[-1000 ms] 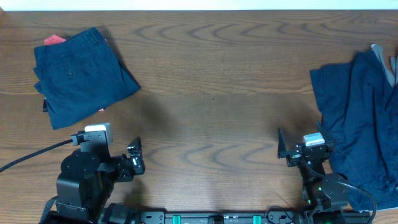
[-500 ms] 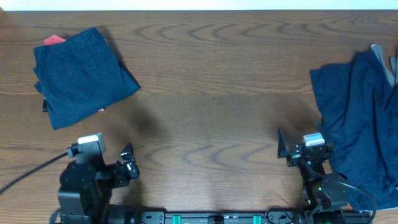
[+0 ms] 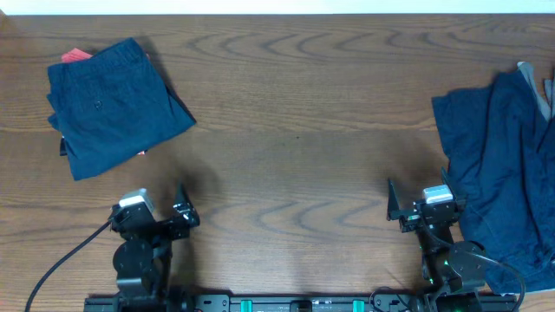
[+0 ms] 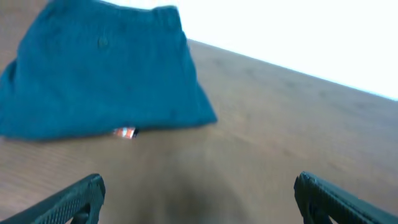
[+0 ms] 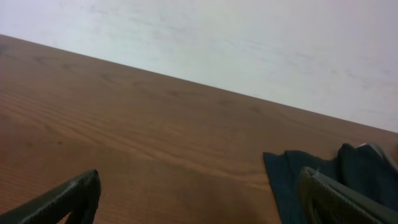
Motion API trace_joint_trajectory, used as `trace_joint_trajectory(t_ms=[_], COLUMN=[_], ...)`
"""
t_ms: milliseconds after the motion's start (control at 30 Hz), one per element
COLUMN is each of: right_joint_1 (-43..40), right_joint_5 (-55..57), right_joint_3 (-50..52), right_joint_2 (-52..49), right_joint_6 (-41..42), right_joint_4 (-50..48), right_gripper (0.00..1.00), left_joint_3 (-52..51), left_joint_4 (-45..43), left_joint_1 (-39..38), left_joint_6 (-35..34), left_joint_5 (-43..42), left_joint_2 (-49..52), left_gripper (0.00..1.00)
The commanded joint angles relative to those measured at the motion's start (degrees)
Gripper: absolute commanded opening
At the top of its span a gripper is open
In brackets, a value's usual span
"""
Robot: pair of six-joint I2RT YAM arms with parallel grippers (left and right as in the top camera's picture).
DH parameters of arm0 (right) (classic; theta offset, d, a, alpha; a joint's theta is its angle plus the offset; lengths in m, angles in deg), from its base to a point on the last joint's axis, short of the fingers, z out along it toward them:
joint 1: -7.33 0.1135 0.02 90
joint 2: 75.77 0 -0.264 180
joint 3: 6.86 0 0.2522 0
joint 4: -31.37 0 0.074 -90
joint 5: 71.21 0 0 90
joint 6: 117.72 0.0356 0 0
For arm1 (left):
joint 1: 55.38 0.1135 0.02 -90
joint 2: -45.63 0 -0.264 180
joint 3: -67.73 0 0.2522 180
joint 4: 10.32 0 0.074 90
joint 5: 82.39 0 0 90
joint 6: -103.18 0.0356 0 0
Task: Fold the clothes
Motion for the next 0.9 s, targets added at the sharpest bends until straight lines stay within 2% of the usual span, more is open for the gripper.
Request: trace_joint_trajectory(t_ms=[0,100,867], right_joint_1=[0.35,0.35,0.35], right_joint_5=[0.24,0.24,0.24], right_joint_3=[0.07,0.07,0.07], right_joint_2=[0.24,0.24,0.24], right_joint_6=[-0.42,-0.42,-0.42], right_joint_4=[0.22,0.22,0.22], right_gripper=[0.99,0.99,0.99], left_joint_3=[-4.37,-8.85,-9.38], left_joint_4=[-7.50,-15.39,-14.82], left_joint_1=[0.33,0.33,0.31], left_joint_6=[0.90,0.85,0.83], left_joint_5=[-0.42,-0.46,-0.63], left_joint_2=[-0.66,-0.66,-0.52], left_gripper=[0.98,0.98,0.98])
